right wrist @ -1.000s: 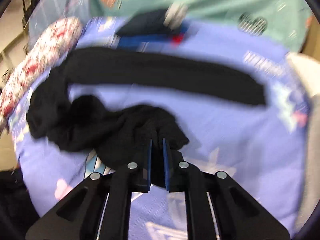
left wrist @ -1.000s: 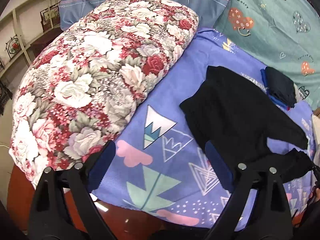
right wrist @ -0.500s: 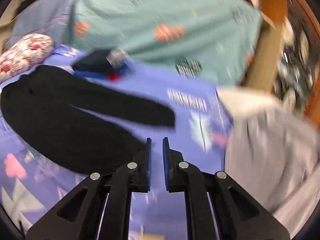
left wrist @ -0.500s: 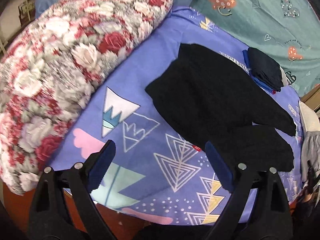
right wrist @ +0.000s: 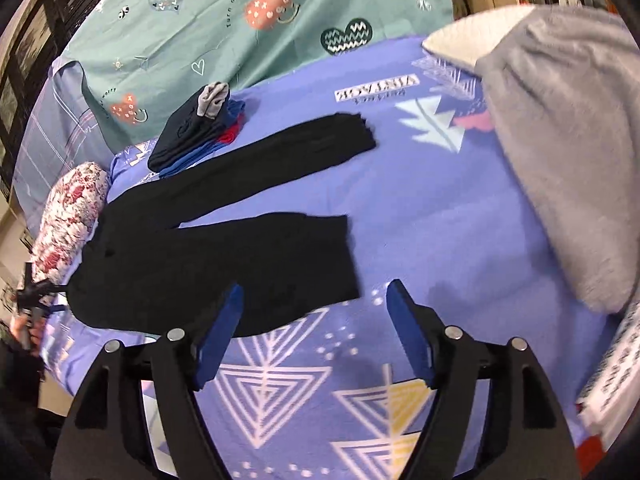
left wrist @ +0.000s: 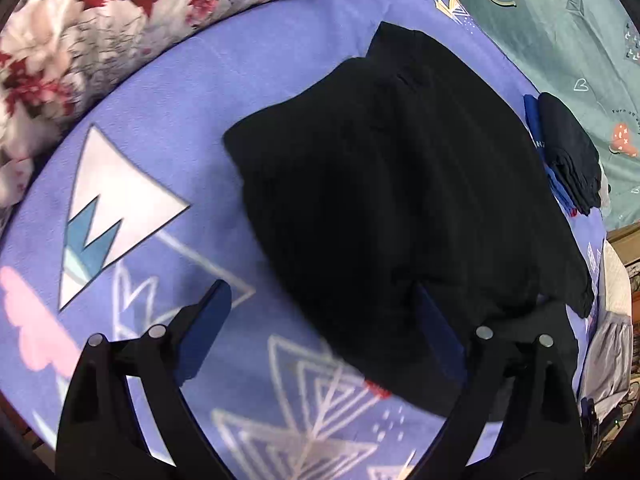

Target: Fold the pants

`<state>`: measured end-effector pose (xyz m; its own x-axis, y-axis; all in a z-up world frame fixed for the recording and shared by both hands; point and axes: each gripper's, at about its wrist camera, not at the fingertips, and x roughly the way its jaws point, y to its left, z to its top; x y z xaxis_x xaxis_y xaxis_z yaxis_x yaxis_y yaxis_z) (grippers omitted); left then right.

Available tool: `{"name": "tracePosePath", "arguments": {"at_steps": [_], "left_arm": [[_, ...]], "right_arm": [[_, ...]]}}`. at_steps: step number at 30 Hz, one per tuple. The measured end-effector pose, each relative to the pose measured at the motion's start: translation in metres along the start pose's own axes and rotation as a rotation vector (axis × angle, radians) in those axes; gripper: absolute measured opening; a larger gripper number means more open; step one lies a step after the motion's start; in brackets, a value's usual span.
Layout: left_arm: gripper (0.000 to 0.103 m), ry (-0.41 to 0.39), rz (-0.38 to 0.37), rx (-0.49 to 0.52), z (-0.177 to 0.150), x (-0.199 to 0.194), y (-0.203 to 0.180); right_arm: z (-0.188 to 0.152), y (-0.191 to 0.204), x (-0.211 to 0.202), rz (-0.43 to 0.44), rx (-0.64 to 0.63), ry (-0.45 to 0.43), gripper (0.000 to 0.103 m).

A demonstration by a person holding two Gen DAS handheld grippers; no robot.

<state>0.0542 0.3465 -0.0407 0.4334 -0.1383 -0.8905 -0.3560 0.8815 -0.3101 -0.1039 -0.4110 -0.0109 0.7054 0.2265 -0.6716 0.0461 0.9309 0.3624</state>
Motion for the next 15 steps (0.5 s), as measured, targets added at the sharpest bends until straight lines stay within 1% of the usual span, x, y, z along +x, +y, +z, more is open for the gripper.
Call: {"name": "tracePosePath", "arguments": {"at_steps": [2, 3, 4, 6, 8, 9, 10, 11, 12, 13, 14, 15], "left_arm": [[0.092, -0.008, -0.011, -0.010, 0.005, 0.008, -0.005], [0.091, -0.010, -0.017, -0.019, 0.008, 0.013, -0.007], [0.090, -0.011, -0.012, -0.027, 0.009, 0.019, -0.008], [0.090, -0.037, 0.024, -0.007, 0.009, 0.022, -0.014], [0.087, -0.043, 0.050, 0.025, 0.009, 0.024, -0.022], [0.077, -0.050, 0.071, 0.049, 0.007, 0.024, -0.027], [0.062, -0.055, 0.084, 0.065, 0.005, 0.024, -0.031], [0.053, -0.059, 0.083, 0.077, 0.003, 0.023, -0.033], [0.031, -0.053, 0.061, 0.079, 0.002, 0.022, -0.033], [0.021, -0.043, 0.029, 0.071, 0.001, 0.022, -0.032], [0.020, -0.045, 0.019, 0.067, 0.000, 0.020, -0.031], [0.018, -0.057, 0.023, 0.073, -0.001, 0.018, -0.034]], "right_arm": [[0.001, 0.006, 0.008, 0.002, -0.002, 0.029, 0.075], [0.001, 0.009, 0.011, 0.011, -0.001, 0.038, 0.075], [0.002, 0.011, 0.017, 0.012, 0.001, 0.054, 0.075], [0.004, 0.014, 0.031, -0.036, -0.001, 0.086, 0.075], [0.007, 0.014, 0.043, -0.062, 0.010, 0.101, 0.075], [0.009, 0.014, 0.052, -0.084, 0.010, 0.113, 0.075], [0.012, 0.013, 0.063, -0.119, 0.011, 0.137, 0.075], [0.012, 0.013, 0.069, -0.129, 0.022, 0.158, 0.075], [0.013, 0.012, 0.079, -0.117, 0.041, 0.195, 0.076], [0.013, 0.014, 0.085, -0.127, 0.033, 0.214, 0.067], [0.015, 0.018, 0.087, -0.142, 0.007, 0.213, 0.054], [0.015, 0.022, 0.088, -0.128, -0.010, 0.222, 0.023]]}}
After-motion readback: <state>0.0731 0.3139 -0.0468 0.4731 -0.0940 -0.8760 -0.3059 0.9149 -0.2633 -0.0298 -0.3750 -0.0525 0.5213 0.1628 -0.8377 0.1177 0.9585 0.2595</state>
